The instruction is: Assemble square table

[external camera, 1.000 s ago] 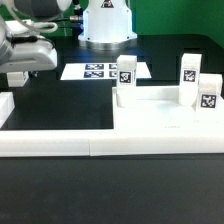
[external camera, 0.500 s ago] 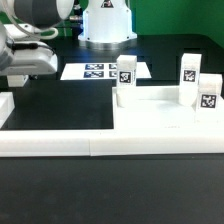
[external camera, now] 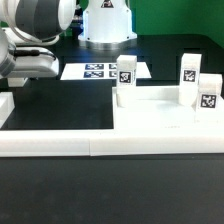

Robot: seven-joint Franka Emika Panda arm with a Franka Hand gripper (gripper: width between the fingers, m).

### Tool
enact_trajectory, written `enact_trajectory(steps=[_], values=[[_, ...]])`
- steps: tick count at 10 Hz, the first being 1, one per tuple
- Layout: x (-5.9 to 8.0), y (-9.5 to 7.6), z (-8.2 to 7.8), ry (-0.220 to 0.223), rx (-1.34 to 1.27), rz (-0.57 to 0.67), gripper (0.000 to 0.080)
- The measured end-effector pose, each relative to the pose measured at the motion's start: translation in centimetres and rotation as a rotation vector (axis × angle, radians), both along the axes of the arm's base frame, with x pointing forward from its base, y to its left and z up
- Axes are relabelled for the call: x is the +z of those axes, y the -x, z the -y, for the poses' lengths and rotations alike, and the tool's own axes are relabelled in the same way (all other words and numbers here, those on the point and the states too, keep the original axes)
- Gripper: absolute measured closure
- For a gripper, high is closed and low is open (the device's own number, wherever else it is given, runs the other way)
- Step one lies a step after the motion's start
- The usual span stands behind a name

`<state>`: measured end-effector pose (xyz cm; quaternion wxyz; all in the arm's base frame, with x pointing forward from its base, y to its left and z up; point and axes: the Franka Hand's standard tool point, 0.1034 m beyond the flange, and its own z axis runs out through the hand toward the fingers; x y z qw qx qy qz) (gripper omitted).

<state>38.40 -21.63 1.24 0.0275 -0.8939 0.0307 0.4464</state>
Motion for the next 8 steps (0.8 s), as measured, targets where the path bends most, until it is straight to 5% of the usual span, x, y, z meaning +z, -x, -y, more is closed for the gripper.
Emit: enact_trajectory(steps=[2, 3, 5, 8], values=[[-0.01, 0.02, 0.01, 0.0, 0.0, 0.0, 0.0534], [-0.01, 0.03, 0.01, 0.0, -0.001, 0.0, 0.0534], [-0.01, 0.04, 0.03, 0.0, -0.001, 0.0, 0.0771], [-0.01, 0.06, 0.04, 0.0, -0.001, -0.001, 0.0797]])
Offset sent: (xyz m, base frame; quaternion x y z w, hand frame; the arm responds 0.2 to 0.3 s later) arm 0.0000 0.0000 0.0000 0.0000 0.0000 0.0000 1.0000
